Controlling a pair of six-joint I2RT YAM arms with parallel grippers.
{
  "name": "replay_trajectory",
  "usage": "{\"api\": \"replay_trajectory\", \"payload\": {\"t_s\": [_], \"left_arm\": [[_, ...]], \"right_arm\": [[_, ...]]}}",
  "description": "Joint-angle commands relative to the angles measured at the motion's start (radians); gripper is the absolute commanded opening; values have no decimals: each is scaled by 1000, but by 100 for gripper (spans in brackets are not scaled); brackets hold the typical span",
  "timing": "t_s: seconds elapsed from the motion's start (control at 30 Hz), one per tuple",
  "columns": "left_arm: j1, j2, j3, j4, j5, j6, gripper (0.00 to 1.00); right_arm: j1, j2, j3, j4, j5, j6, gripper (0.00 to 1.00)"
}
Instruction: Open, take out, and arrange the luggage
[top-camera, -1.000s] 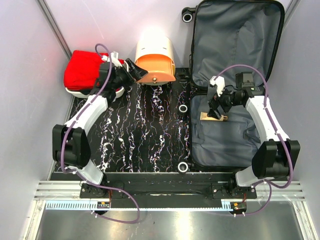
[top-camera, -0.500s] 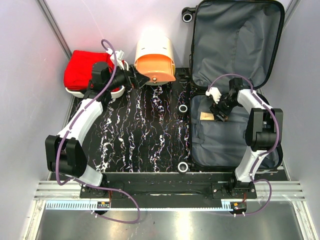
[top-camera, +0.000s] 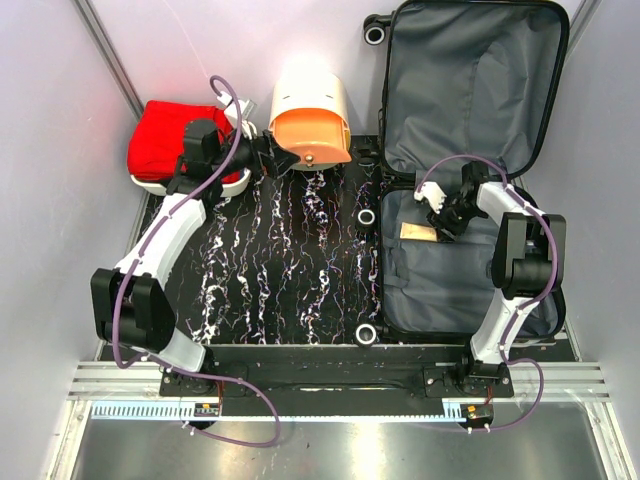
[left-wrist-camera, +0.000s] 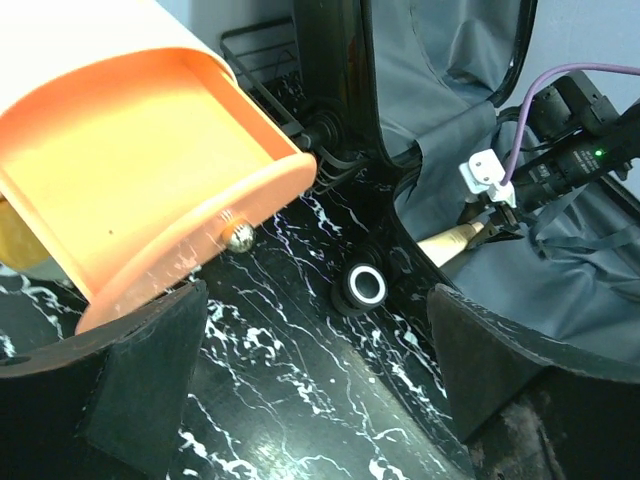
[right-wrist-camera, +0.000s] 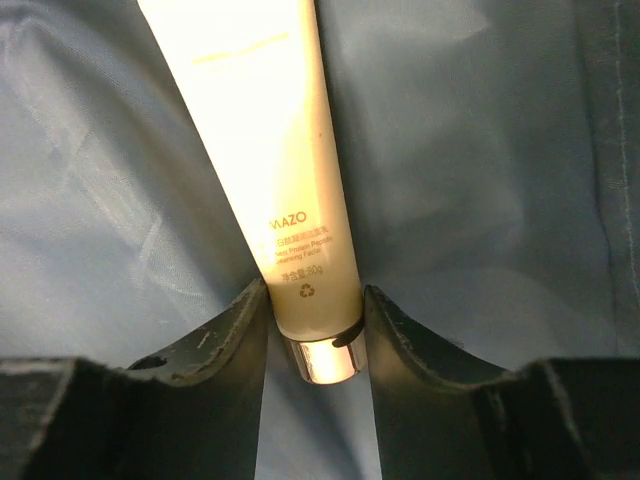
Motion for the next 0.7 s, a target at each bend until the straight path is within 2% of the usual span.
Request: {"api": "replay_trajectory", "payload": {"t_s": [0.0, 0.23, 0.3, 0.5, 0.67], "left_arm": [[-10, 26, 102, -6, 26, 130, 94], [-50, 38, 180, -80, 27, 294, 92], [-67, 55, 200, -94, 37, 279, 90], [-112, 133, 306, -163, 86, 62, 81], [-142, 212, 334, -134, 145, -148, 81]], "right_arm": [[-6, -49, 19, -38, -38, -9, 41], [-12, -184, 125, -141, -179, 83, 36], [-11, -218, 134, -152, -232, 109, 34], [-12, -322, 145, -150, -355, 161, 29], [-11, -404, 153, -104, -455, 233, 27]]}}
